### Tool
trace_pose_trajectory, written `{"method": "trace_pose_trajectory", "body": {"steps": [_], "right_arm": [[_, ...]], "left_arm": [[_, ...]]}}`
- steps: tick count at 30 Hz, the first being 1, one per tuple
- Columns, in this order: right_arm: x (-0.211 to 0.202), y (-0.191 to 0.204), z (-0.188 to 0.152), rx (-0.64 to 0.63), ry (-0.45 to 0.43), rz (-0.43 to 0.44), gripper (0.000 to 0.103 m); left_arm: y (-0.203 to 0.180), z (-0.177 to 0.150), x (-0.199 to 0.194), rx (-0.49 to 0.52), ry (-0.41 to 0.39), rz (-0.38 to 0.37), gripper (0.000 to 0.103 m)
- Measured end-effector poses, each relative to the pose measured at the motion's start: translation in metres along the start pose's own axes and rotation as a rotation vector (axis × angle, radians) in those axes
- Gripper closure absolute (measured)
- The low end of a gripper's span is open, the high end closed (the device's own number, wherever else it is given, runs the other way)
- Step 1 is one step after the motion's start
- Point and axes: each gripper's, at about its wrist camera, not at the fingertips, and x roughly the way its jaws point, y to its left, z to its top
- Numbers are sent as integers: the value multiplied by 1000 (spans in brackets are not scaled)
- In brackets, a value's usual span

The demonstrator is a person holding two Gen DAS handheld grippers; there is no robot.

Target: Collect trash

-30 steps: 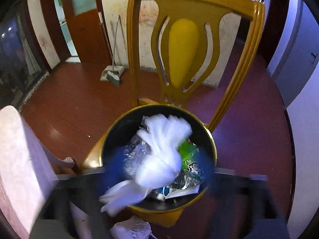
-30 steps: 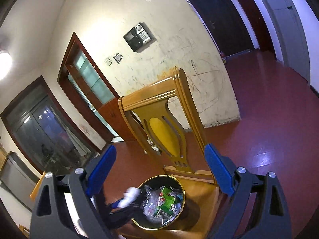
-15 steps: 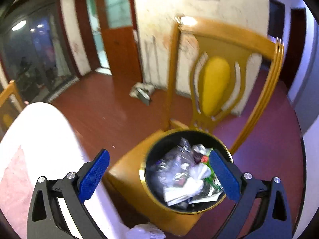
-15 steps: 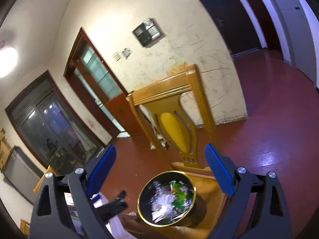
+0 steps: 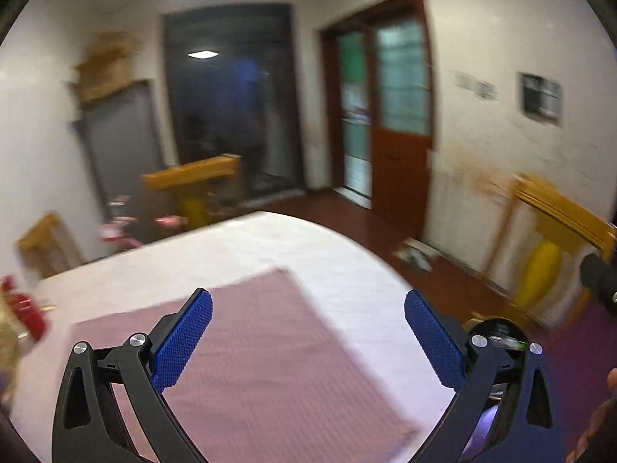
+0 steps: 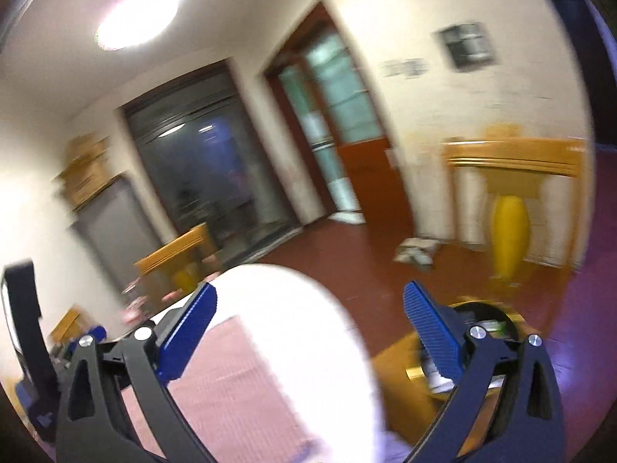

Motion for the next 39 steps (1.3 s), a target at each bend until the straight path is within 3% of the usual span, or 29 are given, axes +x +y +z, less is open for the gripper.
{"method": "trace_pose_trajectory", "body": {"steps": [2,7,12,15,21,39], "right_arm": [[3,52,-10,-73,24,99,6],[2,146,-28,-206,50,253,5],[-4,209,-31,-299,42,332,5],[-14,240,-27,-353,20,362,5],[-37,262,-29,-415,-11,355,5],[-37,261,-33,-429,9,329,5]], "left_arm": [[46,-1,-26,-38,-25,80,6],[133,-15,-86,-119,-65,239,6],[195,-34,-127,-223,-79,328,6],[221,-37,-155,-272,-130,397,6],[238,-37,-186,-314,-178,455,6],[226,-29,-200,-283,-198,432,6]]}}
